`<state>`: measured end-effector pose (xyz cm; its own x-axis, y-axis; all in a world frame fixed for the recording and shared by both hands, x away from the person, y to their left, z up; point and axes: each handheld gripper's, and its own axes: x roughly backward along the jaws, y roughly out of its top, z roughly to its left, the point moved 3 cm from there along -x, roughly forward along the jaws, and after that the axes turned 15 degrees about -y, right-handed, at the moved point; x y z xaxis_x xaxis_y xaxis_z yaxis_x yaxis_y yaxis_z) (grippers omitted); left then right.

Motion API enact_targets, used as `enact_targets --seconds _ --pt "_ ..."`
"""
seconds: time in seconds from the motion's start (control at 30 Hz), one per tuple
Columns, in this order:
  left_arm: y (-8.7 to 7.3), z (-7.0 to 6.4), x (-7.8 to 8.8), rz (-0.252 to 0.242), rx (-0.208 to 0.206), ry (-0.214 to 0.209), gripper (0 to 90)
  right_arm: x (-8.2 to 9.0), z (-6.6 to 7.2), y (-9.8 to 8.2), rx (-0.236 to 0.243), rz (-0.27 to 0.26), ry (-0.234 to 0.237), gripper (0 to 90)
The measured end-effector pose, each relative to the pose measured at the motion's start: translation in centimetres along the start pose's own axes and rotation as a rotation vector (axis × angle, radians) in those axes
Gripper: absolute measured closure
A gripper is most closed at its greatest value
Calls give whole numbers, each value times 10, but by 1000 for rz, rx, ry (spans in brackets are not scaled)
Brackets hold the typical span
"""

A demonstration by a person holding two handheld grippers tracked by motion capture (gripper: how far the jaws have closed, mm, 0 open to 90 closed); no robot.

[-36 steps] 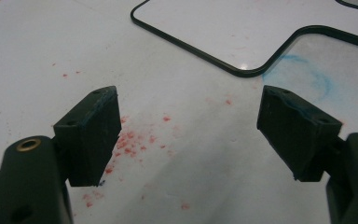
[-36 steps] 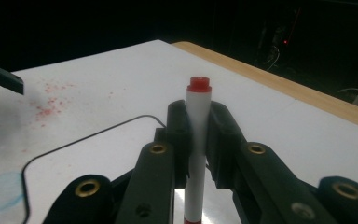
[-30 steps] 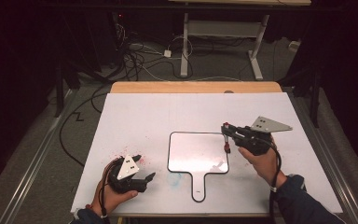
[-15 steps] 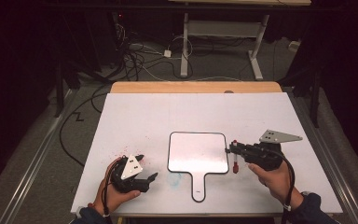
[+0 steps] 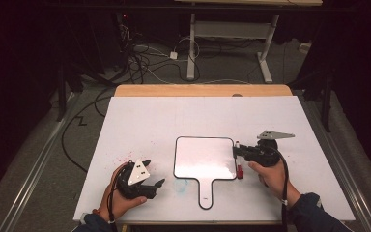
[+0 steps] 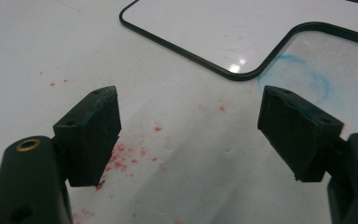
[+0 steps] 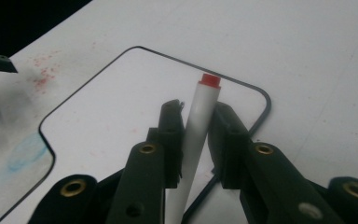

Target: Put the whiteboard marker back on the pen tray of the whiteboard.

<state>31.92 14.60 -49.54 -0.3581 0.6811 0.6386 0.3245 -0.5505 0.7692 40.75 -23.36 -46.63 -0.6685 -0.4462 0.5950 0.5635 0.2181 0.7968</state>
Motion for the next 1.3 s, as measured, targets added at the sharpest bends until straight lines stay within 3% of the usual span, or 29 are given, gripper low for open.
enact_targets --seconds 0.3,0.53,0.67,0.8,0.9,1.03,1.13,1.3 --pt "-1 0 -1 8 -2 -3 205 -20 -10 -3 5 24 -85 662" --pt "-1 0 -2 14 -4 -8 205 -25 -13 -4 104 56 -198 588" --pt "-1 0 -1 13 -4 -8 205 -24 -9 -2 125 25 -158 569" --pt "-1 0 -1 13 -2 -9 204 -21 -2 1 184 -13 -145 542" --pt "-1 0 -2 15 -4 -11 205 -24 2 0 241 4 -167 535" --pt "-1 0 -2 14 -4 -9 205 -30 -2 -4 248 51 -190 533" --pt "-1 0 -1 12 -4 -8 205 -30 -8 -4 227 53 -221 531" --pt "-1 0 -1 11 -5 -9 205 -30 -11 -5 222 58 -214 520"
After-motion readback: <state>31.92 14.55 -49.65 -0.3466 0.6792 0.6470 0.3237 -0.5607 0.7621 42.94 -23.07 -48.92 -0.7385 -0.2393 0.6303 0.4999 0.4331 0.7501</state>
